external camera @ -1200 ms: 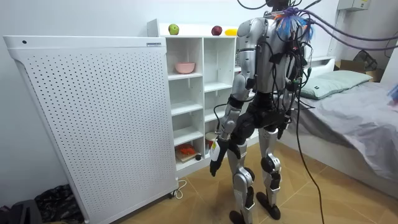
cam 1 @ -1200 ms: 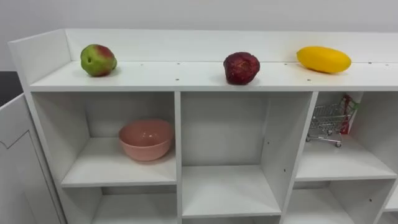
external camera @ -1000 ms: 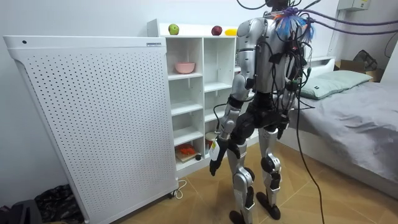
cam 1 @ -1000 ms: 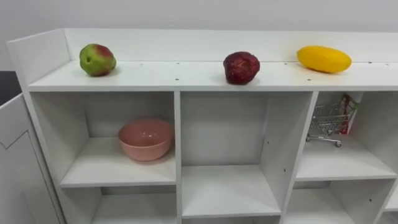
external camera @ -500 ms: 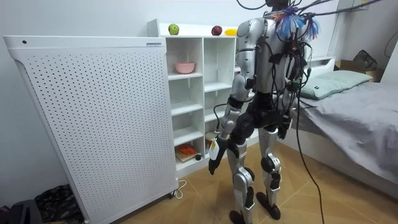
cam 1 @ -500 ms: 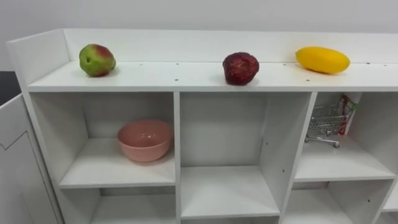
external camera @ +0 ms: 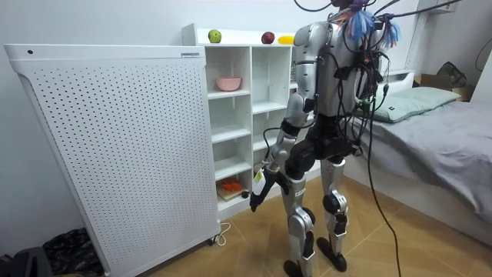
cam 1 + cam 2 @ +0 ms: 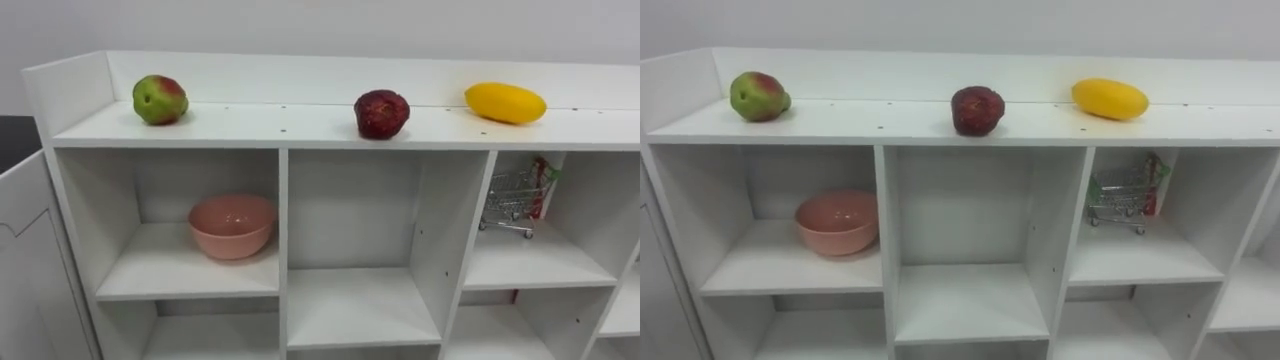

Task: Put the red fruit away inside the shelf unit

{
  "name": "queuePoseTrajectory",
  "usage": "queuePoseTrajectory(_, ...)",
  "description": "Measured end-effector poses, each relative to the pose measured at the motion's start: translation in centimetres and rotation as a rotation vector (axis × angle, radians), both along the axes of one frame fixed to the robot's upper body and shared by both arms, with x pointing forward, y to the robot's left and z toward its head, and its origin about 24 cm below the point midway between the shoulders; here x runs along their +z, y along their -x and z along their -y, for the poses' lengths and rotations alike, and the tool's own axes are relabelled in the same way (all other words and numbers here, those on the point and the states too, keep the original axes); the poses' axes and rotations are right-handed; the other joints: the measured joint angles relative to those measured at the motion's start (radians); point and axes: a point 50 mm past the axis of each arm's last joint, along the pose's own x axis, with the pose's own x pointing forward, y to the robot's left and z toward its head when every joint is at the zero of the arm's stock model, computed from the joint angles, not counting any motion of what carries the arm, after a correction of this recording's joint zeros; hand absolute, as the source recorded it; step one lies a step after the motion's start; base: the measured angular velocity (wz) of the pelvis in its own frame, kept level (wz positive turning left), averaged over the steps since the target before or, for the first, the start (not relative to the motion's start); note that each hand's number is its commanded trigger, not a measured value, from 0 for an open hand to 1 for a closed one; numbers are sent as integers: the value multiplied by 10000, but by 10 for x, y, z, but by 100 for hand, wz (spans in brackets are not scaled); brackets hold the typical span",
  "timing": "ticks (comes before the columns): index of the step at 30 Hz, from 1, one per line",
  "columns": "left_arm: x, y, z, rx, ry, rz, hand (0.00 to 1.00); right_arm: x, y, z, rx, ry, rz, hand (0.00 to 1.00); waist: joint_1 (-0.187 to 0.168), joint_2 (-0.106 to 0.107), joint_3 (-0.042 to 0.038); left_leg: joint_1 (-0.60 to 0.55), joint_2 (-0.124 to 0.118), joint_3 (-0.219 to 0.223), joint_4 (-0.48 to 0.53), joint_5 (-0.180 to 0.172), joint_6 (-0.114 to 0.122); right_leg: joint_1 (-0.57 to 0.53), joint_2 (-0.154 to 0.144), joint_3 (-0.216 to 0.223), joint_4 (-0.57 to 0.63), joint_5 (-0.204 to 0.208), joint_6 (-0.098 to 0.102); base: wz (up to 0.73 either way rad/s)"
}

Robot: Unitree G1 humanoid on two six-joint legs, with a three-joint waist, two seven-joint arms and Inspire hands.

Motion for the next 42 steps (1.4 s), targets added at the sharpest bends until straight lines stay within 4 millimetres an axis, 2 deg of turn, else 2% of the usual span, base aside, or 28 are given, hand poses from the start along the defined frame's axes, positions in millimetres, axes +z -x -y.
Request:
queuePoseTrajectory(2,2,-1,-2,58,-176,274,0,26,-17,0,149,934,1091,0,-15,-53,-20,3,0,2,-39,0,0,-28,-5,23,1,-3,3,0)
queuePoseTrajectory(3,3,-2,-3,39,-222,381,0,33,-21,0,134,1086,1371,0,-17,-29,-37,3,1,4,-40,0,0,-35,-4,26,5,-4,3,-4)
queuePoseTrajectory(5,3,0,-6,-26,-330,418,0,58,-33,0,38,1711,2399,0,-11,-53,-10,-32,-1,9,-42,0,0,-65,-1,3,17,-3,4,-3)
queuePoseTrajectory(6,4,0,-6,-28,-368,433,0,64,-35,0,0,1860,2655,0,-16,-20,-37,-81,-1,10,-42,0,0,-91,-1,4,21,-3,3,0)
queuePoseTrajectory(8,4,1,-6,-29,-463,496,0,92,-45,-2,-185,2272,3867,0,-31,-15,-50,-229,2,13,0,2,3,-281,-5,37,71,5,-1,-2)
queuePoseTrajectory(13,3,3,-4,-190,-416,389,0,134,-62,-7,-411,2739,5691,0,-18,96,-60,-208,8,32,1,3,4,-306,-2,59,119,5,0,-1)
queuePoseTrajectory(16,3,3,-4,-205,-409,388,0,164,-70,-13,-38,3676,6766,0,-8,199,-60,-207,22,43,16,3,3,-324,3,37,186,5,0,0)
queuePoseTrajectory(20,3,4,-4,-289,-414,341,0,198,-80,-19,350,4668,7954,0,39,206,-54,-261,29,21,42,21,6,-293,-1,26,248,4,-1,0)
queuePoseTrajectory(23,4,2,-4,-442,-408,348,0,217,-86,-20,514,4989,8646,0,46,112,-62,-247,25,-1,61,37,7,-306,-10,-9,253,4,-1,3)
queuePoseTrajectory(25,4,1,-4,-483,-391,367,0,223,-88,-19,533,5092,8869,0,127,30,-78,-241,24,-28,76,37,7,-289,-13,-48,243,4,-1,5)
queuePoseTrajectory(28,5,-5,-4,-545,-272,577,0,230,-91,-21,552,5075,9187,0,263,-91,-56,-253,28,-43,120,37,7,-308,-17,-68,252,7,-6,0)
queuePoseTrajectory(35,6,-17,-5,-665,-247,925,0,268,-106,-29,1012,5427,10558,0,599,-129,-51,-406,37,-68,112,38,6,-376,-7,-93,258,19,-23,1)
queuePoseTrajectory(42,6,-19,-7,-713,-278,957,0,276,-111,-39,1597,5739,10837,0,795,-200,-18,-448,20,-283,127,43,4,-363,-18,-245,222,19,-23,7)
